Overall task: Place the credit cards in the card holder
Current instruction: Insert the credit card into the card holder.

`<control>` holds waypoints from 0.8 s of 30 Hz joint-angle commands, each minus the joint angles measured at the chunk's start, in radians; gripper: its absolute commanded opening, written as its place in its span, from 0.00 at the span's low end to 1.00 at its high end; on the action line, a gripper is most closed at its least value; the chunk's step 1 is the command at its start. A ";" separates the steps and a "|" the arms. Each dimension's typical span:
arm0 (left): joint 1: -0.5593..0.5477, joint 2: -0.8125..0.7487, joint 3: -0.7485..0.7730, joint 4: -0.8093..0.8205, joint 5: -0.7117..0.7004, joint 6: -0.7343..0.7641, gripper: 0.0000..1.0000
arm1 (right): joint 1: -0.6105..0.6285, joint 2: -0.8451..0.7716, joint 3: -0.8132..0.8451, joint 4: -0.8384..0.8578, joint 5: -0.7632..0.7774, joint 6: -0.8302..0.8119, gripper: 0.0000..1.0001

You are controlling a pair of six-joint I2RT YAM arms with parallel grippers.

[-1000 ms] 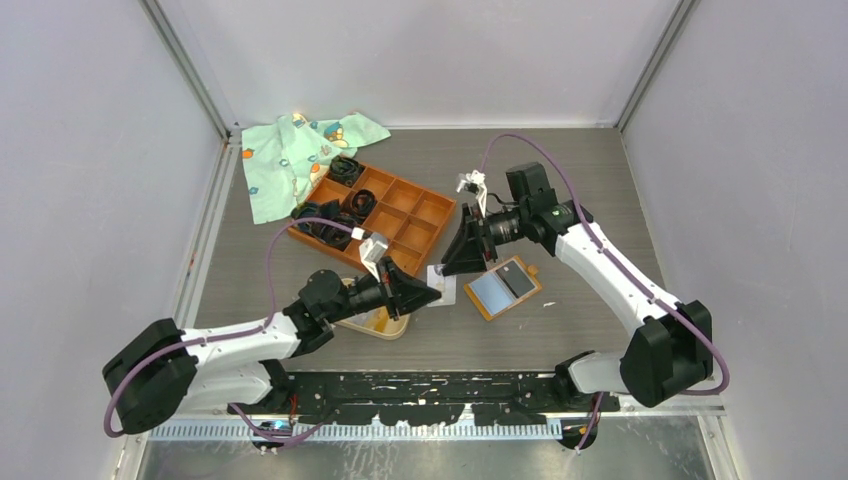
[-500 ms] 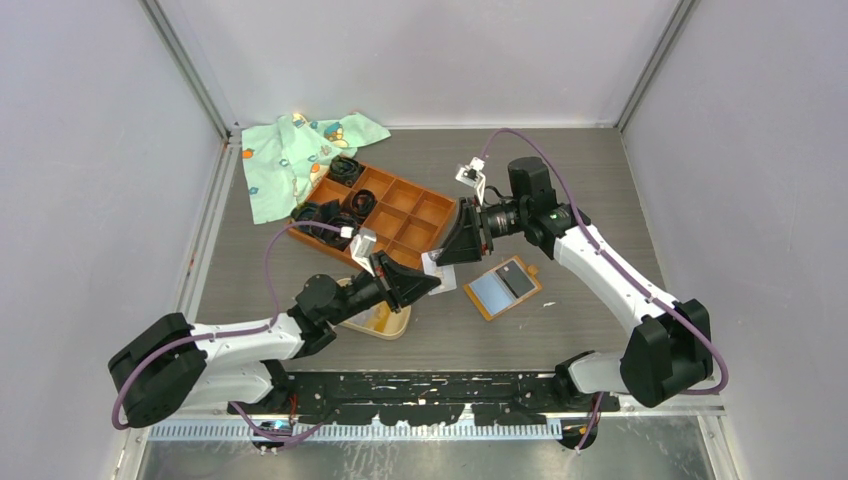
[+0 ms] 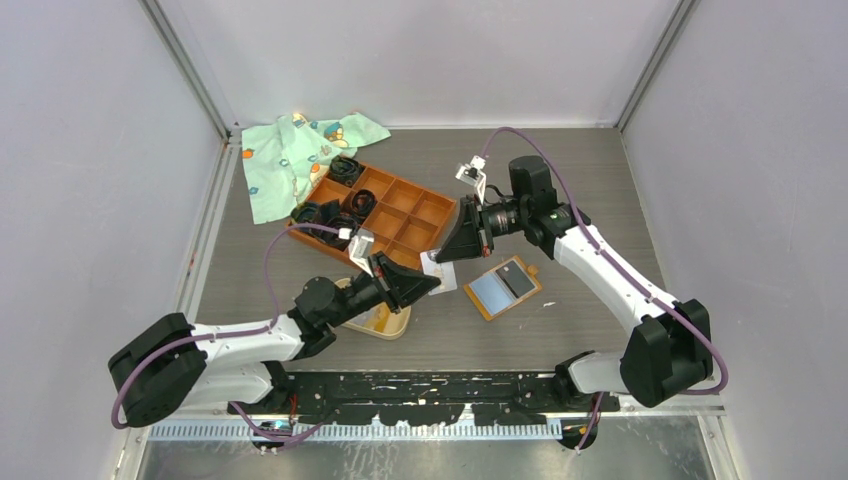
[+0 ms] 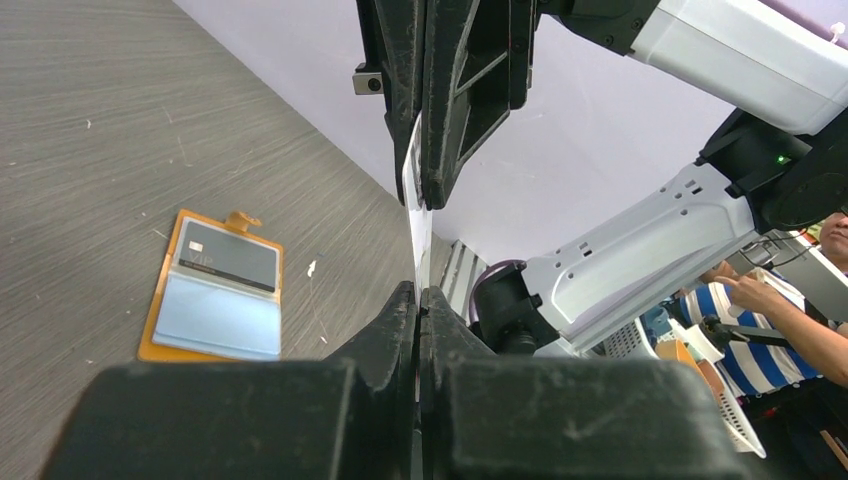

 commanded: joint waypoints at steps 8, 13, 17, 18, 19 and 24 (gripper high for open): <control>-0.002 -0.043 -0.028 -0.004 -0.094 -0.042 0.39 | -0.035 -0.032 0.015 -0.033 -0.055 -0.071 0.01; -0.001 -0.110 -0.054 -0.066 -0.132 -0.040 0.55 | -0.067 -0.043 0.013 -0.053 -0.053 -0.099 0.01; -0.002 -0.205 -0.076 -0.174 -0.166 -0.039 0.66 | -0.105 -0.065 0.014 -0.125 -0.023 -0.181 0.01; -0.002 -0.241 -0.079 -0.211 -0.183 -0.043 0.71 | -0.117 -0.071 0.017 -0.151 -0.013 -0.214 0.01; -0.002 -0.265 -0.079 -0.260 -0.210 -0.052 0.76 | -0.128 -0.077 0.019 -0.177 -0.005 -0.242 0.01; -0.002 -0.369 -0.080 -0.423 -0.224 -0.059 0.86 | -0.189 -0.112 0.018 -0.295 0.058 -0.366 0.01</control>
